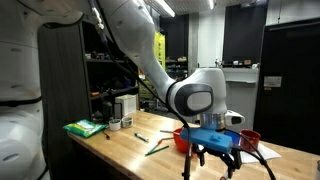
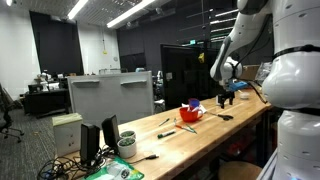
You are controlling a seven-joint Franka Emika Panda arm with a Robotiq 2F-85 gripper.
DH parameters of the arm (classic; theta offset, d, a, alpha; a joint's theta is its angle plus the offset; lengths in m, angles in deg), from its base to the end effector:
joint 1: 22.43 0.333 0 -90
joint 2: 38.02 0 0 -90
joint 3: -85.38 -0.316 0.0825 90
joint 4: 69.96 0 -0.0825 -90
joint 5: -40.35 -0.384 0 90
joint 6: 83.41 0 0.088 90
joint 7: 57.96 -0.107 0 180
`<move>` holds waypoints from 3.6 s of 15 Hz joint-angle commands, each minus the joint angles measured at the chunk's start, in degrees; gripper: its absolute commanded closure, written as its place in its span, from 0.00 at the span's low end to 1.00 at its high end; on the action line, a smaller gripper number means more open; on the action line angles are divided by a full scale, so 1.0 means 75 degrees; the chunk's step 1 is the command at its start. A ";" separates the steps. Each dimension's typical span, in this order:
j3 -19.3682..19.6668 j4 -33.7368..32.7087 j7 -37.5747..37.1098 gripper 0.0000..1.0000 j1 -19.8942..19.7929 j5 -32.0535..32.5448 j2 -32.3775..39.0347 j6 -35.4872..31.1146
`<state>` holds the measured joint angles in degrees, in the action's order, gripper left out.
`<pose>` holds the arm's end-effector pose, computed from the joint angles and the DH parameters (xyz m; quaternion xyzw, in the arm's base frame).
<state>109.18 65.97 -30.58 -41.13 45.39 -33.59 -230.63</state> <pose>0.3808 -0.3474 0.3062 0.9927 -0.0945 0.0274 0.0699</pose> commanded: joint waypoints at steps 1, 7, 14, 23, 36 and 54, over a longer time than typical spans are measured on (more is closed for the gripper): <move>-0.0201 -0.0156 -0.0233 0.00 -0.0210 -0.0036 0.0272 -0.0122; -0.0350 -0.0209 -0.0281 0.00 -0.0342 -0.0414 0.0453 -0.0048; -0.0408 -0.0150 -0.0319 0.00 -0.0383 -0.0439 0.0430 -0.0009; -0.0437 -0.0202 -0.0349 0.00 -0.0394 -0.0402 0.0684 -0.0053; -0.0459 -0.0503 -0.0403 0.00 -0.0528 -0.0290 0.1260 -0.0012; -0.0565 -0.0729 -0.0415 0.44 -0.0539 -0.0123 0.1644 -0.0042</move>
<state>105.95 61.16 -32.69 -44.03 43.01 -22.14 -230.86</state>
